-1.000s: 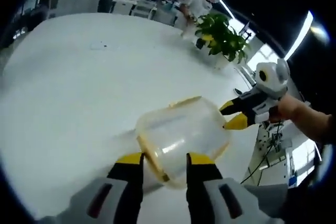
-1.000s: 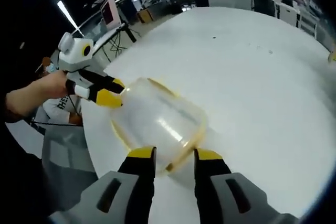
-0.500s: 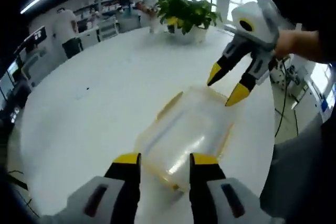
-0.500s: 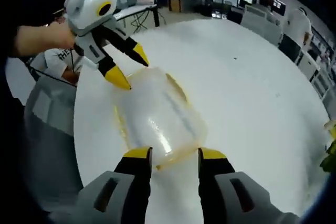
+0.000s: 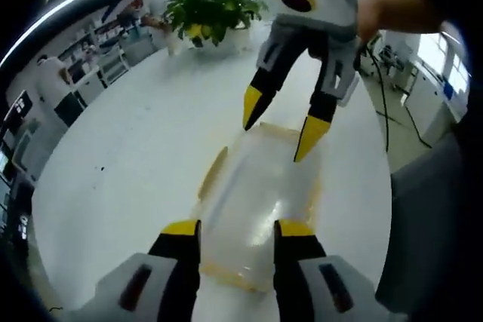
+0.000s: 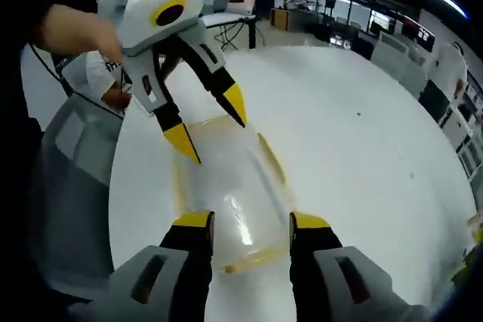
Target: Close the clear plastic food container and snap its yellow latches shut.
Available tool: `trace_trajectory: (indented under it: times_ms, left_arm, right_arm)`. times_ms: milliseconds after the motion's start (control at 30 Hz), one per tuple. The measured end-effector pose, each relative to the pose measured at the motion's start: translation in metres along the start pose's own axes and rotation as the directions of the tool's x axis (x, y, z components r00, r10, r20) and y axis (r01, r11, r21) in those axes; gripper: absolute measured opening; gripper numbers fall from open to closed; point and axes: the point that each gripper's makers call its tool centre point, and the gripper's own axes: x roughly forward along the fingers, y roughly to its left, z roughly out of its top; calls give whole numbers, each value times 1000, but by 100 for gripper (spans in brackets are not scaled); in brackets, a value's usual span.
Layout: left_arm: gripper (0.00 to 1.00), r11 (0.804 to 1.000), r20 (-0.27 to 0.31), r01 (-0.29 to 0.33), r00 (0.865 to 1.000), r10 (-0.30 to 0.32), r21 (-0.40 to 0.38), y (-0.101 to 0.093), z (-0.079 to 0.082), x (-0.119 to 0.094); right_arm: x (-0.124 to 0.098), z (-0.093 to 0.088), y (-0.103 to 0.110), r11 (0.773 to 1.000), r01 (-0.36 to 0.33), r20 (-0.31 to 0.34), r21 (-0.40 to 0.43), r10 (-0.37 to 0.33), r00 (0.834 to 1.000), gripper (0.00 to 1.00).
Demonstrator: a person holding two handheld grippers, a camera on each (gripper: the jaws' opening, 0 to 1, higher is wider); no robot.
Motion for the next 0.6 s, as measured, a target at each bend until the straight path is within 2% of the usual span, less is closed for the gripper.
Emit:
trace_trajectory:
  times_ms: [133, 267, 600]
  left_arm:
    - [33, 1000, 13, 26, 1000, -26, 17, -9, 7, 1]
    - [36, 999, 21, 41, 999, -41, 25, -14, 10, 3]
    - [42, 996, 39, 61, 997, -64, 59, -27, 14, 5]
  right_arm:
    - [6, 10, 5, 999, -17, 11, -30, 18, 1000, 39]
    - [12, 13, 7, 998, -32, -6, -56, 32, 999, 38]
    - [23, 24, 1, 996, -53, -10, -70, 52, 999, 38]
